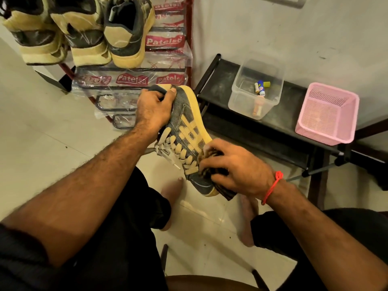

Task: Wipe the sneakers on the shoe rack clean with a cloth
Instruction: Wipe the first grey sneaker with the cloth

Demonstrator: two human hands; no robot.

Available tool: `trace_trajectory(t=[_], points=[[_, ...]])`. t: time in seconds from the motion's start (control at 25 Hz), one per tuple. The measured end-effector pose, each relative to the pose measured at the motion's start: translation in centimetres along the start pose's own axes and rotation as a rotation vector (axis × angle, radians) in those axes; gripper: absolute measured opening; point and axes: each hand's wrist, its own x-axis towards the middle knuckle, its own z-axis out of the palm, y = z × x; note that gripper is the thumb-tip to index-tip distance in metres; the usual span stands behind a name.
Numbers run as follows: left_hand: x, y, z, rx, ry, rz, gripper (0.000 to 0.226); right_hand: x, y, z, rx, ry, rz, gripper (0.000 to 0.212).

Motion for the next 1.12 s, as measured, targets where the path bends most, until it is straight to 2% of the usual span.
trace_trajectory(t=[0.12, 0.24, 0.28, 0.36, 0.48, 0.56, 0.68, 0.76, 0.8, 0.88, 0.96, 1.0, 1.04, 1.12], points=[[-1.8, 1.2, 1.5, 0.103, -0.066, 0.082, 0.061, 2.2, 0.6, -0.1, 0.002, 0.198, 0.022, 0.035], [-2.1, 1.3, 2.7, 0.185, -0.068, 0.181, 0.054, 3.8, 1.4, -0.6, -0.003, 0.307, 0.105, 0.032], [-1.8, 1.2, 2.4, 0.147, -0.064, 0.154, 0.058, 3.5, 1.6, -0.7, 0.011, 0.294, 0.106, 0.031], [-0.7, 0.9, 1.1, 0.039, -0.014, 0.038, 0.065, 1.8, 1.1, -0.7, 0.020, 0.167, 0.029, 0.027], [-0.5, 0.7, -0.4, 0.005, 0.006, -0.031, 0.050, -0.4, 0.0, -0.1, -0.018, -0.022, -0.118, 0.028], [-1.1, 0.7, 0.2, 0.032, -0.012, -0.013, 0.043, 0.3, 0.1, -0.2, -0.046, 0.037, -0.124, 0.029], [-2.6, 0.9, 2.6, 0.140, -0.100, 0.103, 0.049, 3.7, 0.8, -0.8, -0.062, 0.284, -0.011, 0.028], [-2.8, 1.4, 3.1, 0.110, -0.116, 0.105, 0.047, 4.8, 1.3, -1.2, -0.053, 0.353, 0.036, 0.027], [-2.4, 1.6, 2.8, 0.047, -0.097, 0.053, 0.044, 4.3, 1.4, -1.2, -0.046, 0.325, 0.029, 0.026], [-1.3, 1.4, 1.6, -0.057, -0.043, -0.068, 0.037, 2.1, 1.0, -0.9, -0.041, 0.136, -0.023, 0.024], [-0.6, 0.8, 0.5, -0.054, -0.011, -0.093, 0.034, -0.2, 0.1, -0.2, -0.065, -0.074, -0.105, 0.023], [-0.6, 0.7, 0.3, -0.040, -0.003, -0.083, 0.035, -0.7, 0.0, -0.1, -0.076, -0.110, -0.132, 0.024], [-0.9, 0.7, 0.5, -0.028, -0.003, -0.072, 0.036, -0.5, 0.0, -0.2, -0.074, -0.081, -0.140, 0.027], [-1.8, 1.1, 1.3, 0.008, -0.048, -0.035, 0.040, 1.0, 0.3, -0.4, -0.029, 0.127, -0.074, 0.028]])
